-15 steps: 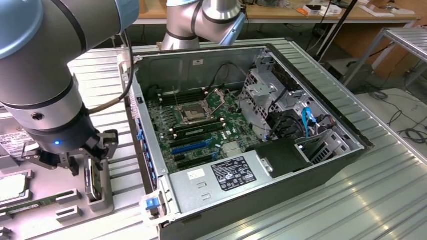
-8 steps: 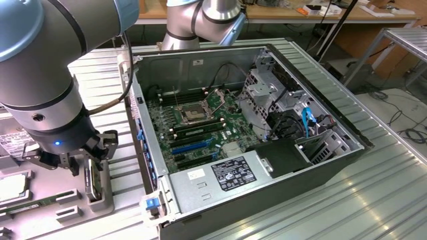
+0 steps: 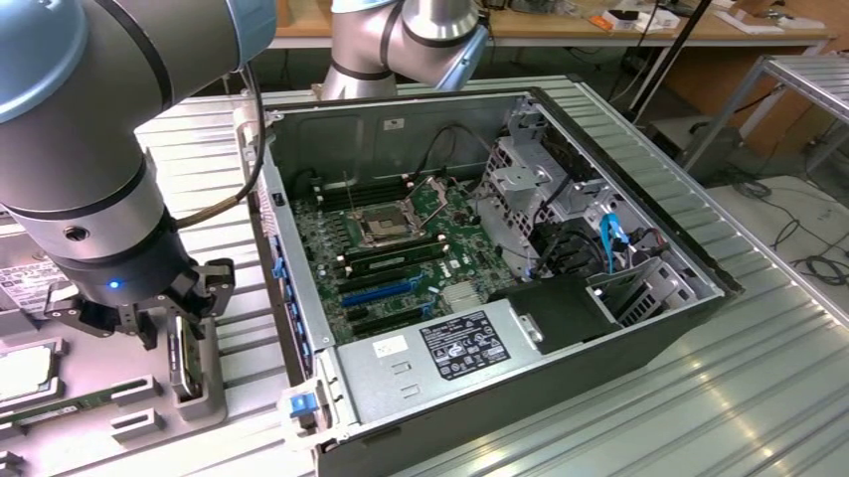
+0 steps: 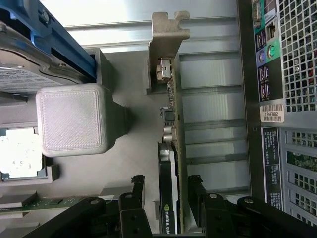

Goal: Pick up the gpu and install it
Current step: 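Pick up the gpu and move the gpu toward the slot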

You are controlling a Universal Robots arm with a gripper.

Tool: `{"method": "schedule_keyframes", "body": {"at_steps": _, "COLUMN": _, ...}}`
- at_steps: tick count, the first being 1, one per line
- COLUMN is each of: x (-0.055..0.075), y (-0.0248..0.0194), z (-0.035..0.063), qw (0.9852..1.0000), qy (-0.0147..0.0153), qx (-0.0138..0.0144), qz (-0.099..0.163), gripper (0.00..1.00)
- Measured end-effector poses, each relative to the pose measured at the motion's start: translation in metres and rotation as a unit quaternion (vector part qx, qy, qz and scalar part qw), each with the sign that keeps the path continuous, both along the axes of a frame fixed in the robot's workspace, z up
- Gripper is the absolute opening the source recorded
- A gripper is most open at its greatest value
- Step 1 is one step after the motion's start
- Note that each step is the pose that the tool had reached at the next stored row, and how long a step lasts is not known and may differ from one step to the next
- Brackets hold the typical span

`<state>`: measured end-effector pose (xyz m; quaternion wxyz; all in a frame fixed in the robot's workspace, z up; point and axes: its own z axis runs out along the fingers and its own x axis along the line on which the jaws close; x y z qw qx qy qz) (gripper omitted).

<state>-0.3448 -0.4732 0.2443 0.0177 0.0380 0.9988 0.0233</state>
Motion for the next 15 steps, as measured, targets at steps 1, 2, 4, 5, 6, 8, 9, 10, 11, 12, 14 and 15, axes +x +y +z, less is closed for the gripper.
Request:
{"method": "schedule_keyframes", "body": {"at_steps": 1, "x": 0.0, "y": 0.0, "z": 0.0, "qw": 1.0, "qy": 0.0, "qx": 0.0, "qz": 0.0, "gripper": 0.48}}
{"method": "schedule_keyframes", "body": {"at_steps": 2, "x": 0.0, "y": 0.0, "z": 0.0, "qw": 1.0, "qy": 0.0, "qx": 0.0, "qz": 0.0, "gripper": 0.47}}
{"method": "schedule_keyframes", "body": {"at_steps": 4, "x": 0.0, "y": 0.0, "z": 0.0, "qw": 1.0, "qy": 0.0, "qx": 0.0, "qz": 0.0, "gripper": 0.4}}
{"method": "schedule_keyframes", "body": {"at_steps": 5, "x": 0.0, "y": 0.0, "z": 0.0, "qw": 1.0, "qy": 0.0, "qx": 0.0, "qz": 0.0, "gripper": 0.4}}
{"method": "schedule_keyframes", "body": {"at_steps": 6, "x": 0.0, "y": 0.0, "z": 0.0, "qw": 1.0, "qy": 0.0, "qx": 0.0, "qz": 0.0, "gripper": 0.4}}
{"method": "schedule_keyframes", "body": {"at_steps": 8, "x": 0.0, "y": 0.0, "z": 0.0, "qw": 1.0, "qy": 0.0, "qx": 0.0, "qz": 0.0, "gripper": 0.4}}
{"method": "schedule_keyframes", "body": {"at_steps": 9, "x": 0.0, "y": 0.0, "z": 0.0, "qw": 1.0, "qy": 0.0, "qx": 0.0, "qz": 0.0, "gripper": 0.4}}
{"method": "schedule_keyframes", "body": {"at_steps": 10, "x": 0.0, "y": 0.0, "z": 0.0, "qw": 1.0, "qy": 0.0, "qx": 0.0, "qz": 0.0, "gripper": 0.4}}
{"method": "schedule_keyframes", "body": {"at_steps": 11, "x": 0.0, "y": 0.0, "z": 0.0, "qw": 1.0, "qy": 0.0, "qx": 0.0, "qz": 0.0, "gripper": 0.4}}
{"method": "schedule_keyframes", "body": {"at_steps": 12, "x": 0.0, "y": 0.0, "z": 0.0, "qw": 1.0, "qy": 0.0, "qx": 0.0, "qz": 0.0, "gripper": 0.4}}
{"method": "schedule_keyframes", "body": {"at_steps": 14, "x": 0.0008, "y": 0.0001, "z": 0.0, "qw": 1.0, "qy": 0.0, "qx": 0.0, "qz": 0.0, "gripper": 0.4}}
{"method": "schedule_keyframes", "body": {"at_steps": 15, "x": 0.0009, "y": 0.0, "z": 0.0, "qw": 1.0, "qy": 0.0, "qx": 0.0, "qz": 0.0, "gripper": 0.4}}
